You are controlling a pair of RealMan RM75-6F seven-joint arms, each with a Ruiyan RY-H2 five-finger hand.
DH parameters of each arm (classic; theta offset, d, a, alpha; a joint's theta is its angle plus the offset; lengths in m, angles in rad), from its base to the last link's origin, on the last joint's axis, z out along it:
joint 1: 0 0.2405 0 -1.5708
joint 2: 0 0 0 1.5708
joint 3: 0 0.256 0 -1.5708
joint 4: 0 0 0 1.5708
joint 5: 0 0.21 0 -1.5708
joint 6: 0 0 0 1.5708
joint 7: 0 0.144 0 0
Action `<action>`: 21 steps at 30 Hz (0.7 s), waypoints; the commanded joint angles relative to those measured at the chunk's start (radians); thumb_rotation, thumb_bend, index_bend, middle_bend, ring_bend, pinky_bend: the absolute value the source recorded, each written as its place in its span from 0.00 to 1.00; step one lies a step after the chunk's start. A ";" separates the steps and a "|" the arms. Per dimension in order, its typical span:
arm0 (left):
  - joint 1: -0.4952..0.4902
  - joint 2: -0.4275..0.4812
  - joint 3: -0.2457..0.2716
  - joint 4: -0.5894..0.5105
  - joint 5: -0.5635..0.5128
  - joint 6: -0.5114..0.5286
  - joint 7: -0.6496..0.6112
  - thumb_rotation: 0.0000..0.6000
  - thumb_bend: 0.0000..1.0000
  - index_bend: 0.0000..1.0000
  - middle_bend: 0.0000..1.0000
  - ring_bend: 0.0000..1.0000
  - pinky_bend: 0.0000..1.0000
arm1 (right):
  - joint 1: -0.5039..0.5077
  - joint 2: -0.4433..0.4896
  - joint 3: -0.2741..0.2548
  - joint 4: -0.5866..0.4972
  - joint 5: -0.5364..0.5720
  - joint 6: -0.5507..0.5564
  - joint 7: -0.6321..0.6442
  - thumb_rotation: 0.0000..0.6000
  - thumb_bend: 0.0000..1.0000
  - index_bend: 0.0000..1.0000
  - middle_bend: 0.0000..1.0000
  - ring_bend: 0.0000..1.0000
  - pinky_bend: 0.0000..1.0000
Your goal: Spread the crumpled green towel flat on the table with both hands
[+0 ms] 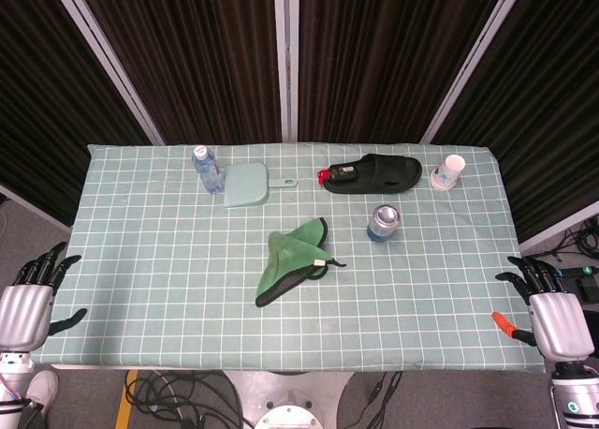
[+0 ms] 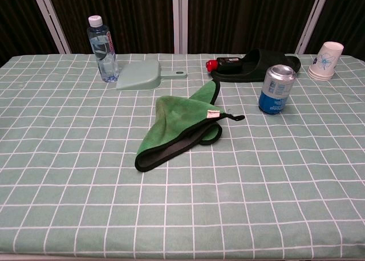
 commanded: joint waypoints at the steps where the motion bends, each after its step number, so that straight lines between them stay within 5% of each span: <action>1: 0.000 -0.001 0.000 0.002 0.000 0.001 0.002 1.00 0.11 0.26 0.19 0.17 0.22 | 0.002 -0.001 0.000 0.000 0.000 -0.003 0.000 1.00 0.09 0.32 0.15 0.10 0.12; 12: 0.001 -0.001 -0.004 -0.003 0.000 0.007 0.003 1.00 0.11 0.26 0.19 0.18 0.22 | 0.037 -0.015 0.005 -0.006 -0.018 -0.044 -0.010 1.00 0.09 0.32 0.15 0.10 0.12; 21: 0.007 0.000 -0.005 -0.004 0.004 0.022 -0.006 1.00 0.11 0.26 0.19 0.17 0.22 | 0.220 -0.115 0.060 -0.015 -0.006 -0.270 -0.069 1.00 0.09 0.37 0.16 0.09 0.12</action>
